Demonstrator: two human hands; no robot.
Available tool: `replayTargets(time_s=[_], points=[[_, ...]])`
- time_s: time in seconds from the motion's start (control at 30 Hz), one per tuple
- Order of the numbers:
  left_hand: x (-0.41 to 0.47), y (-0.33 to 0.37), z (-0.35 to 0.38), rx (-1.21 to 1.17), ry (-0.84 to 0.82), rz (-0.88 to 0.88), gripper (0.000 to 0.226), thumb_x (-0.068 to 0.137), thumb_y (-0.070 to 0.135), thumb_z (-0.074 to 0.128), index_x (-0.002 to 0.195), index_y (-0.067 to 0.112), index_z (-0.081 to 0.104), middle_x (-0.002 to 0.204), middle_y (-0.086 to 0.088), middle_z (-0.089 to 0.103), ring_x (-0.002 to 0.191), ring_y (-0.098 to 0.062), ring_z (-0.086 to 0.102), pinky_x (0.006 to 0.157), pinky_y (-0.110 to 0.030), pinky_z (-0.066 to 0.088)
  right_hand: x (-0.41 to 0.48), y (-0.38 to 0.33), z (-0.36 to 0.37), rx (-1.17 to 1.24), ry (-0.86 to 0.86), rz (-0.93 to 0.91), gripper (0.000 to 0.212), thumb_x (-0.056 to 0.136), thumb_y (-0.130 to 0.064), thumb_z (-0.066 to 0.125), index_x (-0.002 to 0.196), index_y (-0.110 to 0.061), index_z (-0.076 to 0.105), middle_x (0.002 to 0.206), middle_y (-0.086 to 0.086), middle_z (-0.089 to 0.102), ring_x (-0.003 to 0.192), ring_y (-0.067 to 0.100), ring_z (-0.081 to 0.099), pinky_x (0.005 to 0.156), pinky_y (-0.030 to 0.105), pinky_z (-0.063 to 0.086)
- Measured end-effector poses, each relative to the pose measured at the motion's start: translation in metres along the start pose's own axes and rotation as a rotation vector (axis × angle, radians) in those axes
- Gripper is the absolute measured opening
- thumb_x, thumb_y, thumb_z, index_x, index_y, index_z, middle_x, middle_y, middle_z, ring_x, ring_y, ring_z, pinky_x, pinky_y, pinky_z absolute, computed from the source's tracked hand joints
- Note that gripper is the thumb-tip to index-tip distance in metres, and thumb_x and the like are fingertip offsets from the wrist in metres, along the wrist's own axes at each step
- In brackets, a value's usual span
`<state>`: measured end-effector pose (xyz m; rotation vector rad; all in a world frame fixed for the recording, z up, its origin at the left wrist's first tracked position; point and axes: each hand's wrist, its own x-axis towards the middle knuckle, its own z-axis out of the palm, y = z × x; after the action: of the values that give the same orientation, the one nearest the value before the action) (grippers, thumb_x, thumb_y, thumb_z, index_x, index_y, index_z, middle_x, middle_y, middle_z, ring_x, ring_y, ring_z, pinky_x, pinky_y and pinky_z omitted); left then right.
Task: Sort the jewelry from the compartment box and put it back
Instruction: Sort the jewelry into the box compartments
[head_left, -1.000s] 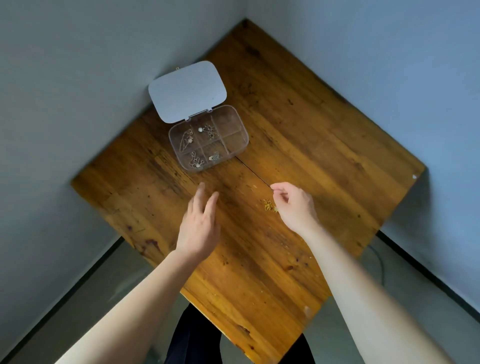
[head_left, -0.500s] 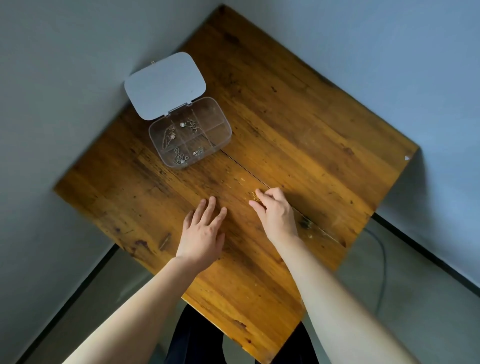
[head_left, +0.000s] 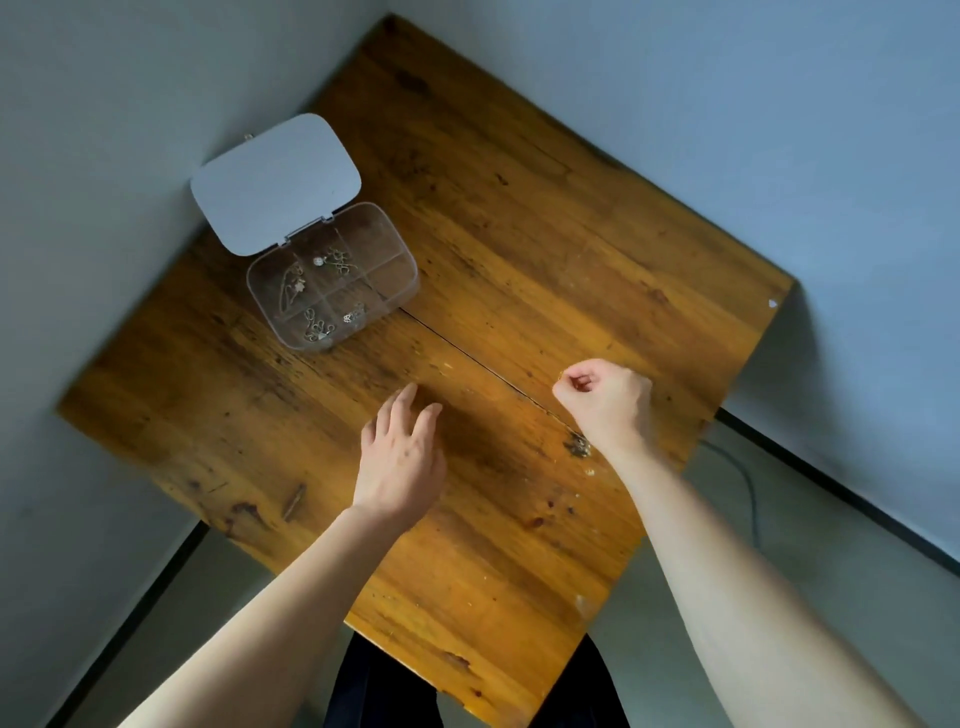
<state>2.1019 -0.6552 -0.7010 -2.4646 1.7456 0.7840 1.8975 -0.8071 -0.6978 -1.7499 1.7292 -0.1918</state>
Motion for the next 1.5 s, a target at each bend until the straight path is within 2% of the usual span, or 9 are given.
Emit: replayTargets(time_s=[0.17, 0.3, 0.57, 0.77, 0.93, 1.13, 1.27, 1.4, 1.5], points=[[0.02, 0.042, 0.004, 0.028, -0.051, 0.125, 0.057, 0.093, 0.026, 0.055, 0.148, 0.018, 0.042, 0.165, -0.011, 0.02, 0.151, -0.033, 0.018, 0.116, -0.055, 0.024, 0.038, 0.023, -0.036, 0.101, 0.24, 0.142, 0.015, 0.088, -0.026, 0.07, 0.097, -0.017, 0.078, 0.09, -0.005, 0.075, 0.088, 0.013, 0.065, 0.073, 0.0, 0.033], [0.026, 0.063, 0.01, 0.053, -0.065, 0.056, 0.056, 0.094, 0.032, 0.054, 0.148, 0.023, 0.04, 0.166, -0.007, 0.018, 0.153, -0.032, 0.011, 0.118, -0.059, 0.015, 0.049, 0.039, -0.044, 0.175, 0.279, 0.112, 0.019, 0.091, -0.022, 0.073, 0.109, -0.015, 0.075, 0.103, -0.001, 0.075, 0.095, 0.016, 0.07, 0.089, 0.034, 0.058], [0.024, 0.055, 0.014, 0.074, -0.036, 0.087, 0.057, 0.092, 0.04, 0.055, 0.146, 0.024, 0.045, 0.163, -0.006, 0.027, 0.151, -0.032, 0.02, 0.117, -0.059, 0.02, 0.04, 0.051, -0.042, 0.653, 0.197, 0.486, 0.021, 0.096, -0.016, 0.068, 0.116, -0.013, 0.073, 0.09, 0.0, 0.076, 0.079, 0.01, 0.074, 0.077, 0.027, 0.063], [0.025, 0.054, 0.014, 0.086, -0.031, 0.084, 0.057, 0.091, 0.041, 0.056, 0.144, 0.024, 0.046, 0.163, -0.006, 0.029, 0.15, -0.031, 0.023, 0.115, -0.058, 0.021, 0.011, 0.06, -0.03, 0.77, 0.248, 0.658, 0.019, 0.093, -0.016, 0.071, 0.112, -0.011, 0.074, 0.088, 0.001, 0.075, 0.079, 0.013, 0.074, 0.074, 0.029, 0.063], [0.024, 0.052, 0.013, 0.085, -0.034, 0.098, 0.056, 0.091, 0.04, 0.056, 0.145, 0.025, 0.046, 0.162, -0.006, 0.029, 0.15, -0.032, 0.023, 0.115, -0.059, 0.021, 0.006, 0.061, -0.024, 0.554, 0.251, 0.592, 0.011, 0.092, -0.021, 0.072, 0.102, -0.017, 0.074, 0.087, -0.002, 0.075, 0.075, 0.01, 0.074, 0.075, 0.039, 0.064], [0.028, 0.039, -0.002, -0.06, -0.055, 0.107, 0.044, 0.093, 0.031, 0.058, 0.136, 0.022, 0.057, 0.159, -0.003, 0.038, 0.147, -0.026, 0.03, 0.112, -0.053, 0.028, 0.002, 0.043, -0.027, 0.637, 0.306, 0.655, 0.016, 0.096, -0.027, 0.066, 0.108, -0.016, 0.069, 0.098, 0.001, 0.074, 0.077, 0.008, 0.072, 0.078, 0.034, 0.062], [0.033, 0.019, -0.03, -0.361, 0.031, 0.009, 0.035, 0.094, 0.025, 0.06, 0.128, 0.019, 0.063, 0.135, -0.004, 0.058, 0.119, -0.026, 0.056, 0.097, -0.041, 0.048, 0.007, 0.001, -0.015, 0.581, 0.253, 0.532, 0.017, 0.098, -0.027, 0.062, 0.112, -0.018, 0.068, 0.106, 0.002, 0.073, 0.074, 0.004, 0.068, 0.073, 0.028, 0.059], [0.045, -0.011, -0.076, -0.509, 0.241, -0.101, 0.028, 0.092, 0.022, 0.063, 0.12, 0.018, 0.065, 0.114, -0.002, 0.063, 0.08, -0.015, 0.061, 0.075, -0.032, 0.051, 0.026, -0.065, 0.009, 0.574, 0.078, 0.364, 0.021, 0.101, -0.026, 0.057, 0.119, -0.02, 0.067, 0.114, -0.001, 0.07, 0.08, 0.004, 0.067, 0.081, 0.031, 0.061], [0.056, -0.042, -0.108, -0.55, 0.375, -0.175, 0.031, 0.092, 0.018, 0.064, 0.123, 0.015, 0.063, 0.118, -0.006, 0.062, 0.081, -0.018, 0.061, 0.073, -0.027, 0.047, 0.04, -0.118, 0.032, 0.506, -0.052, 0.164, 0.021, 0.102, -0.028, 0.055, 0.118, -0.022, 0.068, 0.119, -0.002, 0.068, 0.095, 0.008, 0.066, 0.09, 0.034, 0.058]])
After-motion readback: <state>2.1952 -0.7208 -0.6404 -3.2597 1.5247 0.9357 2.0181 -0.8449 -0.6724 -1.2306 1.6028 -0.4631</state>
